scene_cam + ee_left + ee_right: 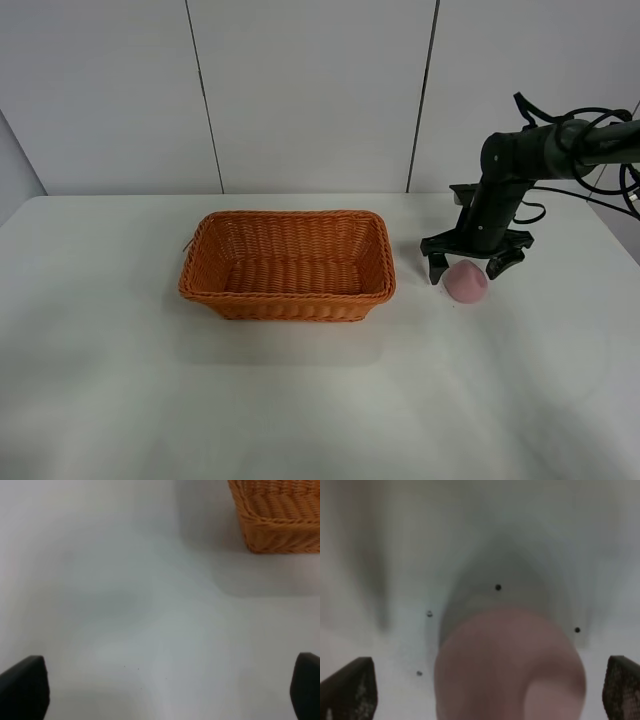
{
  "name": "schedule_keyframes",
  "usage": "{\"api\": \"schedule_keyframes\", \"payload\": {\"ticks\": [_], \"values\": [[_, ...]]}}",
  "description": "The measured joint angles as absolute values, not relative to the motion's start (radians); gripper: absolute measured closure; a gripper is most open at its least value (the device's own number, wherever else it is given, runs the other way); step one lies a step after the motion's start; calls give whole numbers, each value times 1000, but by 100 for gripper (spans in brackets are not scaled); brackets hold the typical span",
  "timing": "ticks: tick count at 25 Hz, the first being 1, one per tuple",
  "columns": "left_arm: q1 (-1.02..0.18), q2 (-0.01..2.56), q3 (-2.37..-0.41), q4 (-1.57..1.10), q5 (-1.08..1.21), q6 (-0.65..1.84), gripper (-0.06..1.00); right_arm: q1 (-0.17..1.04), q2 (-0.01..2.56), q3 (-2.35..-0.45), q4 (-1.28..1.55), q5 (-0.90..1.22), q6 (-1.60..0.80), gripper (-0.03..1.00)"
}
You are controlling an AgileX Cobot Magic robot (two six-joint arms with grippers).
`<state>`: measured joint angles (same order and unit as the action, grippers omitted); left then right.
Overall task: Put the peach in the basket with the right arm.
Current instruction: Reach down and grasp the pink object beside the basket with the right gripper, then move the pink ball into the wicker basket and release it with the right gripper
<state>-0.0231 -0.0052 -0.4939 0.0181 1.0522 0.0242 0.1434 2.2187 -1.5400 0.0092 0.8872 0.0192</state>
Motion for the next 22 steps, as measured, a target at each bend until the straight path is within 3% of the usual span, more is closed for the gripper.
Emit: {"api": "schedule_keyframes", "payload": {"ticks": [6, 8, 13, 14, 22], "values": [[-23, -5, -494, 18, 1052, 24, -4, 143, 2231, -1540, 9, 887, 22, 32], [-23, -5, -494, 18, 1052, 24, -4, 143, 2231, -1540, 7, 889, 35, 43], [-23, -5, -494, 18, 1052, 24, -4, 143, 2228, -1542, 0, 892, 51, 89], [-23, -5, -494, 18, 1052, 24, -4, 143, 2226, -1543, -5, 894, 52, 94], [-23, -5, -494, 18, 1052, 24, -4, 143, 2194, -1642, -10, 1021, 46, 96]]}}
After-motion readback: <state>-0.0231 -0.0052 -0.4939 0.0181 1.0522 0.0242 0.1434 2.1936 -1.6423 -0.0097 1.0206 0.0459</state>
